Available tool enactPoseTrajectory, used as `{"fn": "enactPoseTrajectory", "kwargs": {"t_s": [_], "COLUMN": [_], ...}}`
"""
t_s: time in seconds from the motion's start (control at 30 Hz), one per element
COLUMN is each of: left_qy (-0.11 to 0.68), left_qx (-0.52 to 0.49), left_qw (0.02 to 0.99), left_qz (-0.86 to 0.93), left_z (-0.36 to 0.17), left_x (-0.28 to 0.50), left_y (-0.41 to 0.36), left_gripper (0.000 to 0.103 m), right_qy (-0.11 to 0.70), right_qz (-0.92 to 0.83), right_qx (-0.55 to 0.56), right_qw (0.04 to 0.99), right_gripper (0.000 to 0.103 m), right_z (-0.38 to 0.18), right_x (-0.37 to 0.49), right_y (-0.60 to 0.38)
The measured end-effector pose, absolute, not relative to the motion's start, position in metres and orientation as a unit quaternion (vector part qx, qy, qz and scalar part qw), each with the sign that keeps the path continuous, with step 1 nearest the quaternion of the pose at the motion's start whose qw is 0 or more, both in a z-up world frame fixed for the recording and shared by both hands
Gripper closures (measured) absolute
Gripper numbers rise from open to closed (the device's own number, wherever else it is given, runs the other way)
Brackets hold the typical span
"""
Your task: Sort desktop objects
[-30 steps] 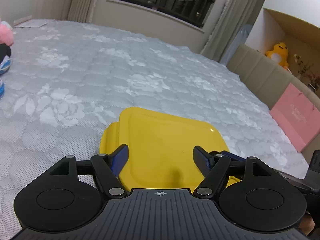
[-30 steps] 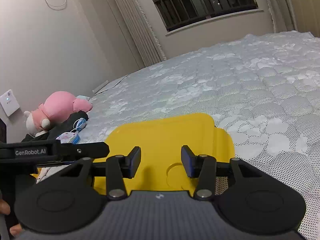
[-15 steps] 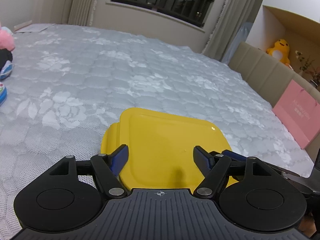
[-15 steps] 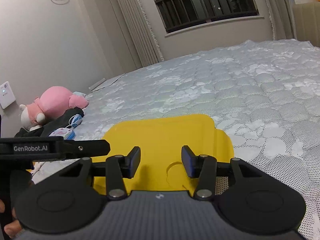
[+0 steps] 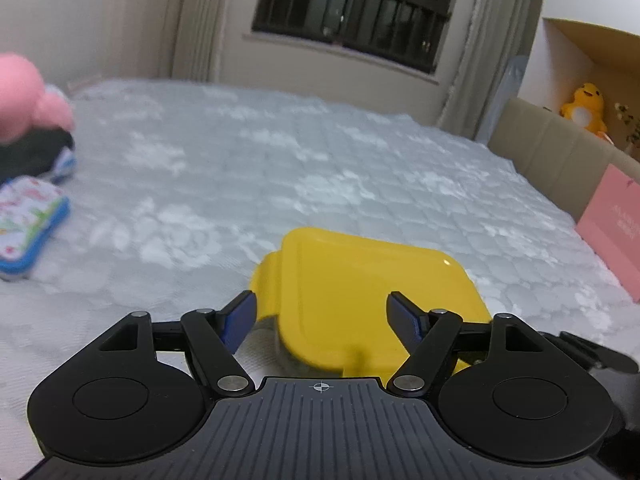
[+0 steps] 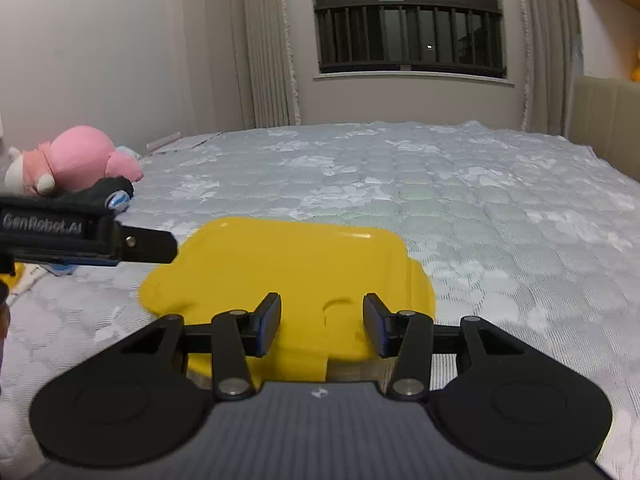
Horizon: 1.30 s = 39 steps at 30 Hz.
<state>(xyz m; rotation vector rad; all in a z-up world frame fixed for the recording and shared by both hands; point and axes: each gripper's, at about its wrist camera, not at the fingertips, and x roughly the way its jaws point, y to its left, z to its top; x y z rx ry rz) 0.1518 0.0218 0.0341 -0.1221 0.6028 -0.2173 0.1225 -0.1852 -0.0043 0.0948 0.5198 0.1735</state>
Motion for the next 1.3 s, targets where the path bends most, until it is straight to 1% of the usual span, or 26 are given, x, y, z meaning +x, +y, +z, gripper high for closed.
{"fn": "enactPoseTrajectory", "kwargs": {"t_s": [0.03,0.13,0.27,0.3,0.33,0.37,0.4,0.47,0.53,0.57,0.77,0.87,1.03,1.3], "left_qy": [0.287,0.274,0.287,0.292,0.296,0.296,0.293,0.290,0.289,0.289,0.266,0.260,0.263,0.261], "left_qx": [-0.053,-0.045,-0.064,-0.067,-0.069,-0.072,-0.074,-0.078,-0.080,-0.076,-0.008,-0.014,-0.014,-0.013], "left_qw": [0.951,0.955,0.949,0.947,0.946,0.946,0.948,0.950,0.951,0.951,0.963,0.965,0.964,0.965], "left_qz": [-0.104,-0.104,-0.115,-0.117,-0.116,-0.109,-0.099,-0.087,-0.079,-0.077,-0.039,-0.036,-0.029,-0.034], "left_z": [0.030,0.011,-0.014,-0.019,-0.022,-0.024,-0.026,-0.031,-0.036,-0.038,-0.040,-0.037,-0.038,-0.039], "left_x": [0.139,0.108,0.093,0.091,0.089,0.086,0.083,0.078,0.074,0.073,0.066,0.060,0.059,0.059], "left_y": [0.021,0.018,0.014,0.013,0.011,0.010,0.009,0.008,0.007,0.007,0.007,0.011,0.015,0.014], "left_gripper": [0.019,0.018,0.018,0.016,0.011,0.010,0.009,0.008,0.004,0.004,0.003,0.000,0.000,0.000], "right_qy": [0.254,0.242,0.225,0.221,0.218,0.216,0.213,0.205,0.188,0.180,0.162,0.160,0.180,0.182], "right_qz": [0.084,0.079,0.059,0.058,0.057,0.053,0.047,0.033,0.014,0.005,-0.032,-0.030,-0.019,-0.027], "right_qx": [0.057,0.071,0.088,0.097,0.104,0.108,0.104,0.096,0.086,0.082,0.062,0.067,0.088,0.074], "right_qw": [0.962,0.965,0.969,0.969,0.969,0.969,0.970,0.973,0.978,0.980,0.984,0.984,0.980,0.980], "right_gripper": [0.050,0.048,0.043,0.041,0.033,0.027,0.025,0.013,0.008,0.005,0.000,0.000,0.000,0.000], "right_z": [-0.005,-0.012,-0.026,-0.030,-0.033,-0.036,-0.037,-0.040,-0.042,-0.043,-0.046,-0.044,-0.046,-0.049], "right_x": [0.114,0.085,0.057,0.049,0.044,0.040,0.036,0.029,0.020,0.016,0.008,0.006,0.007,0.006], "right_y": [-0.188,-0.193,-0.197,-0.198,-0.199,-0.200,-0.200,-0.201,-0.200,-0.200,-0.199,-0.197,-0.198,-0.196]}}
